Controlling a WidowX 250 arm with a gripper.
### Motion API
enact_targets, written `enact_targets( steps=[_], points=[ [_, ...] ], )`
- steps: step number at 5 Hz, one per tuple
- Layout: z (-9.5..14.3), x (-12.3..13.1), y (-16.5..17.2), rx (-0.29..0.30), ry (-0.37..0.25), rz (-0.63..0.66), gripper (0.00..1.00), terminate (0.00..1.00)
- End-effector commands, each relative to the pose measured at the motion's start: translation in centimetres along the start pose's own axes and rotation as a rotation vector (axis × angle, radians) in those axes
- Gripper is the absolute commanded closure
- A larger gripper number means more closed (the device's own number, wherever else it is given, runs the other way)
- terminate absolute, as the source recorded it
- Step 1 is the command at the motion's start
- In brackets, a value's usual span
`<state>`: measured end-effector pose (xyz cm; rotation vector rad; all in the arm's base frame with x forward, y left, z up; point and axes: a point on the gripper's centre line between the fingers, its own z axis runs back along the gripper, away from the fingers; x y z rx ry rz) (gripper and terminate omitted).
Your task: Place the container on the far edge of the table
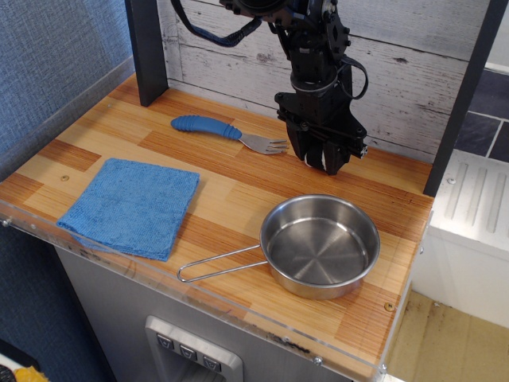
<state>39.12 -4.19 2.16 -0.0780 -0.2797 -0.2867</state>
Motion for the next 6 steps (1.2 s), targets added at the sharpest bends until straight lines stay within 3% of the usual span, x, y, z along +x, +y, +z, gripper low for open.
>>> enact_targets(
  steps=[1, 2, 4, 6],
  points=[
    [4.5, 1.4, 0.3, -0.014, -0.033, 0.021, 1.00, 0.00],
    [7.2, 1.3, 0.5, 0.048, -0.032, 0.034, 1.00, 0.00],
    [11.9, -2.1, 2.9, 0.078, -0.067, 0.135, 1.00, 0.00],
    [14.6, -5.7, 8.3, 0.123, -0.096, 0.261, 1.00, 0.00]
  ],
)
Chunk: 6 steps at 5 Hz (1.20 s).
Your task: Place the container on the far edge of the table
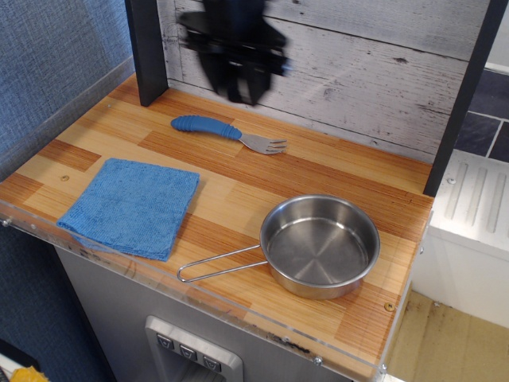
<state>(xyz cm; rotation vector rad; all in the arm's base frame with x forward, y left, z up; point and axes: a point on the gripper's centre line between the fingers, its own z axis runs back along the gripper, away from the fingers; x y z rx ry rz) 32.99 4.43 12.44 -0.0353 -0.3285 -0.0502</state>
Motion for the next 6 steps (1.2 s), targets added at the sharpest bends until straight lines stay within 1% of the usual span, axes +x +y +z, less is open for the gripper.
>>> enact_targets(
  steps=[1, 2, 3, 4, 6],
  points=[
    [1.4, -0.7, 6.1, 0.095, -0.052, 0.115, 1.00, 0.00],
    [0.0, -1.5, 7.8, 0.141, -0.030, 0.153, 1.00, 0.00],
    [-0.9, -1.9, 9.5, 0.184, -0.009, 0.171, 1.00, 0.00],
    [-2.1, -2.7, 11.5, 0.226, 0.002, 0.227, 1.00, 0.00],
    [-4.3, -3.2, 14.2, 0.279, 0.022, 0.290, 1.00, 0.00]
  ],
)
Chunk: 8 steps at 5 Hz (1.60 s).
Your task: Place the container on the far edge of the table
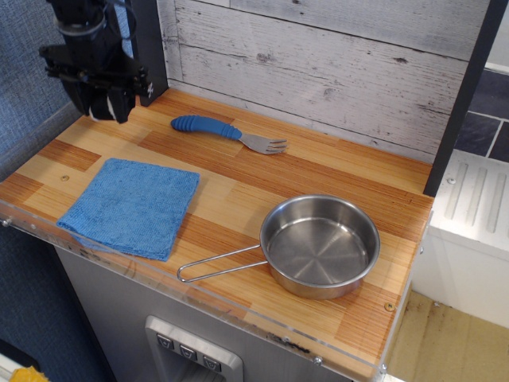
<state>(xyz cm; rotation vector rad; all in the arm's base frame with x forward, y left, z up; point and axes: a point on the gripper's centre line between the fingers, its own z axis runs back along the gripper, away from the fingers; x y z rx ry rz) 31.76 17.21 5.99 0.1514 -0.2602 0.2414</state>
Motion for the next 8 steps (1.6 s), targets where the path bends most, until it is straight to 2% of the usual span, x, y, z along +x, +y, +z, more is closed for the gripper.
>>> enact_targets(
  steps=[1, 3, 4, 5, 6, 8],
  points=[
    [-0.8, 1.0, 1.3, 0.053, -0.033, 0.042, 1.00, 0.00],
    [-2.7, 1.1, 0.1, 0.018, -0.012, 0.019, 1.00, 0.00],
    [-2.5, 1.3, 0.2, 0.029, -0.018, 0.022, 1.00, 0.00],
    [-2.5, 1.3, 0.4, 0.020, 0.001, 0.023, 0.00, 0.00],
    [-2.5, 1.4, 0.3, 0.020, 0.019, 0.002, 0.00, 0.00],
    [-2.0, 1.5, 0.3, -0.017, -0.020, 0.022, 0.00, 0.00]
  ],
)
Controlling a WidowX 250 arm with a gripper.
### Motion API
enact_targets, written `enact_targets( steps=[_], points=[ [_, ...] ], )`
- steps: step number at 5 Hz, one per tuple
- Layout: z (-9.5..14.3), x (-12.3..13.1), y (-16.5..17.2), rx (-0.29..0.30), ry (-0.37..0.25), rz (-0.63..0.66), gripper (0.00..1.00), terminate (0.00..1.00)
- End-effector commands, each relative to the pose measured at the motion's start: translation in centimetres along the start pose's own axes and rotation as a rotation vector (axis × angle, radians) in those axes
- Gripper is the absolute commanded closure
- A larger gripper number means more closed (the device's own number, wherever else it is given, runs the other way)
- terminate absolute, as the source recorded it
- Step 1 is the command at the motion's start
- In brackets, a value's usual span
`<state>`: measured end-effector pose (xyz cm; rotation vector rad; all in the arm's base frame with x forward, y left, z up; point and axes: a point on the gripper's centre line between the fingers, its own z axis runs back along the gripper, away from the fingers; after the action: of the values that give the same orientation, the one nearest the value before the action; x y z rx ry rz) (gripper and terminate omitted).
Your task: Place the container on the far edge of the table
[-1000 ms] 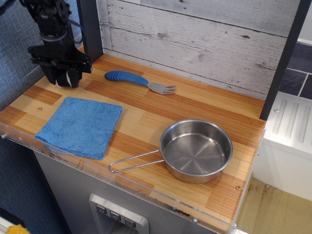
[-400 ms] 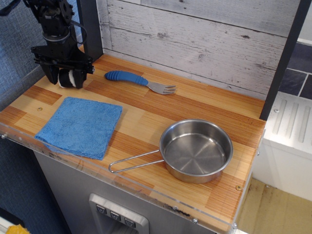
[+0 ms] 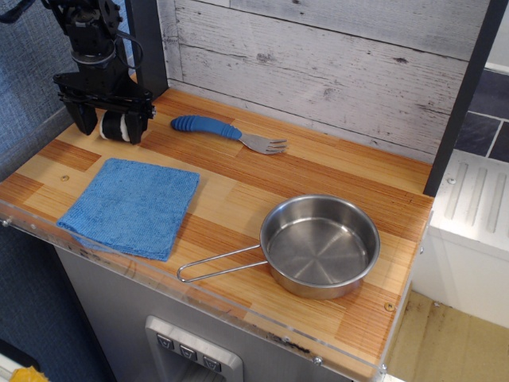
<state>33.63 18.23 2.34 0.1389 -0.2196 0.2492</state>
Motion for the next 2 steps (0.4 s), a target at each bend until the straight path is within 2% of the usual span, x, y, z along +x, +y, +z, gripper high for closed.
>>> enact_targets(
  steps=[1, 2],
  points=[
    [3.9, 0.7, -0.2, -0.049, -0.108, 0.019, 0.00, 0.00],
    [5.5, 1.0, -0.8, -0.030, -0.103, -0.011, 0.00, 0.00]
  ],
)
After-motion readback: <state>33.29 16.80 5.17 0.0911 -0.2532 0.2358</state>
